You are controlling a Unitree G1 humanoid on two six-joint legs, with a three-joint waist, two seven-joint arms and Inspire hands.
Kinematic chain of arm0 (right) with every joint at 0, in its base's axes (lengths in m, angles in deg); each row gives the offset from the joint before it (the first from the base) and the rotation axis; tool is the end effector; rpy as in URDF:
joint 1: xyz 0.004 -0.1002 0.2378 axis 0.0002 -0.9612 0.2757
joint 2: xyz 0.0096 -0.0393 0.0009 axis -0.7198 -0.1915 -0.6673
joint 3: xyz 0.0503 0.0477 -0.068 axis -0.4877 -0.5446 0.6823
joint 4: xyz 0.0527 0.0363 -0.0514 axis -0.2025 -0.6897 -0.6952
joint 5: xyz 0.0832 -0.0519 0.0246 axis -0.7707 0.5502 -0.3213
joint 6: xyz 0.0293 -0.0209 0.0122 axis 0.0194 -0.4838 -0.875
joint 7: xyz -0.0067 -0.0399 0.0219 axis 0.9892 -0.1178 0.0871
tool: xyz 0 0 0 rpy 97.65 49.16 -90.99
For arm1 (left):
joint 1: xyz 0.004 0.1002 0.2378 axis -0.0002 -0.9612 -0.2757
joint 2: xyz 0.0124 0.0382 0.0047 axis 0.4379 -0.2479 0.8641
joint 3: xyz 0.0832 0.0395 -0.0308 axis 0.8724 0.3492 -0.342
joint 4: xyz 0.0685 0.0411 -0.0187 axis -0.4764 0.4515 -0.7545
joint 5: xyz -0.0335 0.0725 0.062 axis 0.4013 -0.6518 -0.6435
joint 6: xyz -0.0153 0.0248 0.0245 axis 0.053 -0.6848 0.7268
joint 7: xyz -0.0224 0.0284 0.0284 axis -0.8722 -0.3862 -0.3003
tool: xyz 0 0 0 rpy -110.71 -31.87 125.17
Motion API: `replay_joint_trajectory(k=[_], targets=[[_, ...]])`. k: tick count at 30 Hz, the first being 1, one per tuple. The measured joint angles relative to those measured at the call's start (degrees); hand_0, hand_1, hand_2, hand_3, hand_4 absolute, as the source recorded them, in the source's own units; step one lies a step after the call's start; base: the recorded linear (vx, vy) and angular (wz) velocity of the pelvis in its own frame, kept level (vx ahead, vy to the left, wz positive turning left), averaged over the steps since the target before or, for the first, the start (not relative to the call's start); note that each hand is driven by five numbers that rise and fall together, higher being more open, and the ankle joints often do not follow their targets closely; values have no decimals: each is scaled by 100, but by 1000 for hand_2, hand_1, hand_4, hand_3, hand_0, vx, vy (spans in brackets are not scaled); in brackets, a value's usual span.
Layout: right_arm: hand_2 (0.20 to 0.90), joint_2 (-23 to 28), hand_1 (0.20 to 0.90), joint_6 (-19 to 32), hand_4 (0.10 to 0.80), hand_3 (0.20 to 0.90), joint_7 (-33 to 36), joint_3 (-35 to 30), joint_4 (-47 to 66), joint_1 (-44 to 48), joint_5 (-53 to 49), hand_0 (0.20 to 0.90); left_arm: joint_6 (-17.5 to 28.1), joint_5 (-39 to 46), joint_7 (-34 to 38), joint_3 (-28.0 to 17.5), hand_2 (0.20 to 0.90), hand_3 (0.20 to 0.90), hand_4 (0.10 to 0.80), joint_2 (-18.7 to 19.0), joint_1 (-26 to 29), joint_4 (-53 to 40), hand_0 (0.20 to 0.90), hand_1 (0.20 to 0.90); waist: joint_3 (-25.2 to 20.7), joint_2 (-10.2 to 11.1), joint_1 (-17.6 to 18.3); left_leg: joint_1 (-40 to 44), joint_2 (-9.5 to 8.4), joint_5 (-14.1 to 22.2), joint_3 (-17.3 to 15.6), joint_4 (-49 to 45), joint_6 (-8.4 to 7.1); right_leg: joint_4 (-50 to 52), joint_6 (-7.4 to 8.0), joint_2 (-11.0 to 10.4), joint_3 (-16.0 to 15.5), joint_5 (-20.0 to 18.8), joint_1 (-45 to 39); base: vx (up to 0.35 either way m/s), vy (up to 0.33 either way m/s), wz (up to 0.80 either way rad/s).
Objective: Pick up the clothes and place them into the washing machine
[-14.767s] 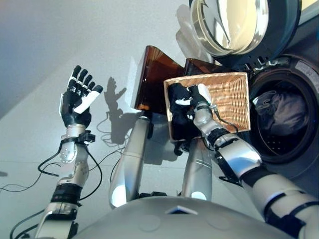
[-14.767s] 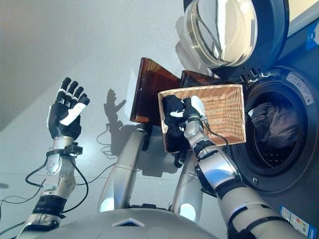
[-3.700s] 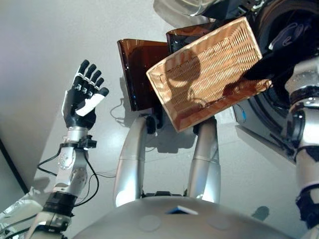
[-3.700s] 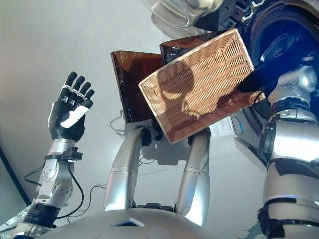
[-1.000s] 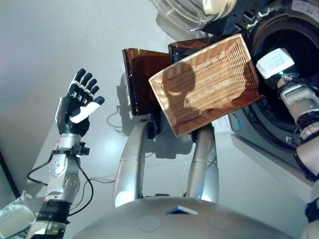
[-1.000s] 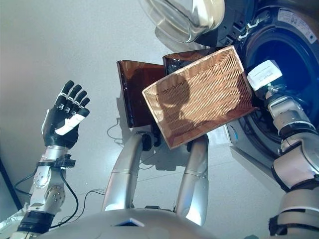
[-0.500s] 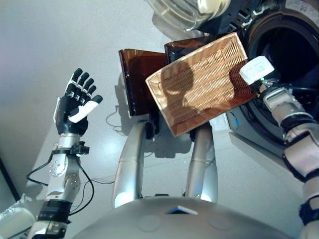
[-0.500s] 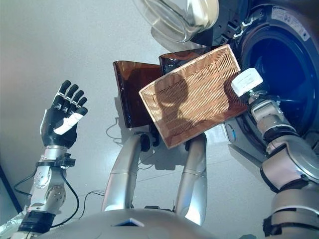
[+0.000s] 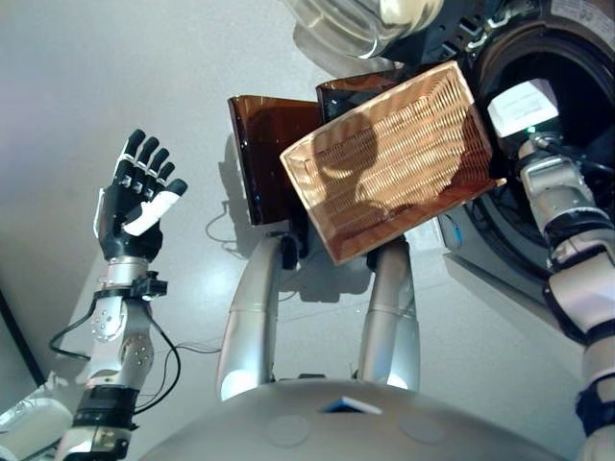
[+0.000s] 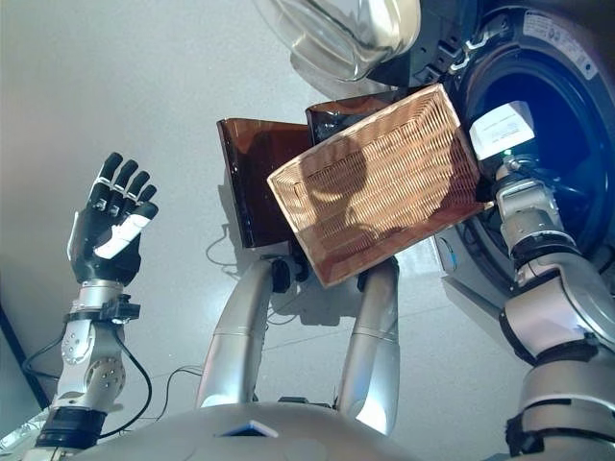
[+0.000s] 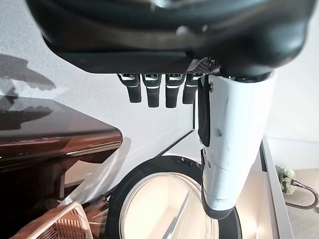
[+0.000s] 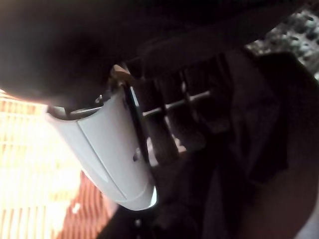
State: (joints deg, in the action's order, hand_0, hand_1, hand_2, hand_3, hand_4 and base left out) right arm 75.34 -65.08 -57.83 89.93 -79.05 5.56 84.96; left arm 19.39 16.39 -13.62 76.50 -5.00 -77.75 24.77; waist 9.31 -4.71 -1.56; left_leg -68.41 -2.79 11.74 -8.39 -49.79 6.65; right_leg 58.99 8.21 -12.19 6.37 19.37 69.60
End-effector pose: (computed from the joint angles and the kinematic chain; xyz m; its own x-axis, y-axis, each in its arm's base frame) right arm 0.2952 -0.3300 0.1169 0.9713 -0.2377 -0.0063 -0.1746 -0.6952 -0.6973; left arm 0.1477 0.2512 0.0342 0.9821 0.1218 0.1435 -0.0766 0.9551 -0.2864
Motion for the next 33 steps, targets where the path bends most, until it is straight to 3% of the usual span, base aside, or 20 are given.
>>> replay_joint_trajectory(k=[11, 12, 21, 33], targets=[[200, -25, 200, -134, 300, 200, -27, 100, -1191, 114, 45, 200, -2, 0, -79, 8, 900, 900, 800, -5, 17, -19, 900, 900, 41, -6, -167, -12, -34, 8, 12, 45, 2, 7, 6, -40, -17, 1, 17, 3, -4, 3], [900, -35, 900, -135, 800, 900, -9, 35, -1296, 119, 27, 900, -2, 0, -75, 9, 900, 900, 800, -5, 23, -22, 900, 900, 41, -6, -184, -10, -38, 10, 12, 49, -1, 7, 5, -46, -20, 1, 17, 0, 0, 0], [900, -107, 900, -249, 800, 900, 376, -443, -1500, 192, -683, 900, -1, -6, -78, 39, 900, 900, 800, 0, 175, -30, 900, 900, 171, -35, -220, -16, -101, 11, 8, 17, 2, 83, 3, -103, 1, 2, 45, 4, 5, 2], [900, -106, 900, -239, 800, 900, 518, -454, -1515, 291, -1120, 900, -1, -99, -189, 130, 900, 900, 800, 78, 259, -28, 900, 900, 180, -34, -204, -16, -108, 25, -4, -24, 28, 79, 4, -114, 6, 2, 10, 1, 3, 0]])
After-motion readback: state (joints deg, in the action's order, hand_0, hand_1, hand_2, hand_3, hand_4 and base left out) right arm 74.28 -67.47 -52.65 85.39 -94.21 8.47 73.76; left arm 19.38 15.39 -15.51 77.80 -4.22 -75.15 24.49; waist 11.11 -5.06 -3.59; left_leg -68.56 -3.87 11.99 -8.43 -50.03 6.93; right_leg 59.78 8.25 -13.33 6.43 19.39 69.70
